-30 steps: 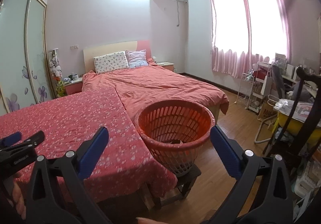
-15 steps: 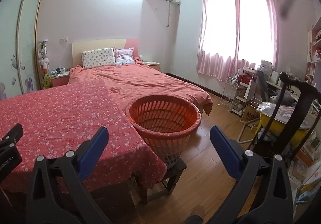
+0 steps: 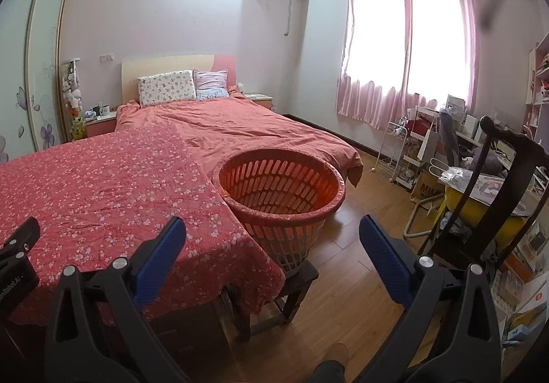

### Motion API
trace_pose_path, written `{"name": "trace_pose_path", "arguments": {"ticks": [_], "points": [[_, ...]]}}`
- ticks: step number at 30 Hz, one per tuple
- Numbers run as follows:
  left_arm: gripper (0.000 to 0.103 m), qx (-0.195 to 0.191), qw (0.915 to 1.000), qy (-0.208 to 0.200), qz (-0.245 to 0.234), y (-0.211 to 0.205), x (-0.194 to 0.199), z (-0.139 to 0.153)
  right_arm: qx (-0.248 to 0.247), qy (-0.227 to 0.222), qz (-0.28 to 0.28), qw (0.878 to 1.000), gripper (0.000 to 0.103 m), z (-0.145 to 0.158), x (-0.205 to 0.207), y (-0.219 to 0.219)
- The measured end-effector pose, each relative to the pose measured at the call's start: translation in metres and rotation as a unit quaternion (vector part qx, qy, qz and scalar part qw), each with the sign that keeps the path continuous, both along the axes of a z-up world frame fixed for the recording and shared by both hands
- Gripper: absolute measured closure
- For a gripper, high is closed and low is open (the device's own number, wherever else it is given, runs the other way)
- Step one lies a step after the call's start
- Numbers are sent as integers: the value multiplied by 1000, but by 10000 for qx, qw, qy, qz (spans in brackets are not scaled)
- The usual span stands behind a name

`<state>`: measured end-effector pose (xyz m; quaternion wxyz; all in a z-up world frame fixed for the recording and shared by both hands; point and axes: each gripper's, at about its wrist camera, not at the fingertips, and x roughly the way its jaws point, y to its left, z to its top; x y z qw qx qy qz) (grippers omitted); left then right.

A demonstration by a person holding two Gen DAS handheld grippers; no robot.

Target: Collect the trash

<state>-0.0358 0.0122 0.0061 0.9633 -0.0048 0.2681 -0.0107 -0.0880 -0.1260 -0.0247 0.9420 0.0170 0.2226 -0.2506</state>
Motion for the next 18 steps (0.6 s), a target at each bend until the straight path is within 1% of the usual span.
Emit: {"name": "trace_pose_path", "arguments": {"ticks": [14,18], "points": [[5,-41,9999,124,-10,-5,3,-2,41,88,-15,10000,4,-3,3,-4],[5,-80,9999,98,-2,-5,3,0,33,68,1,10000,4,-3,4,-4]]}}
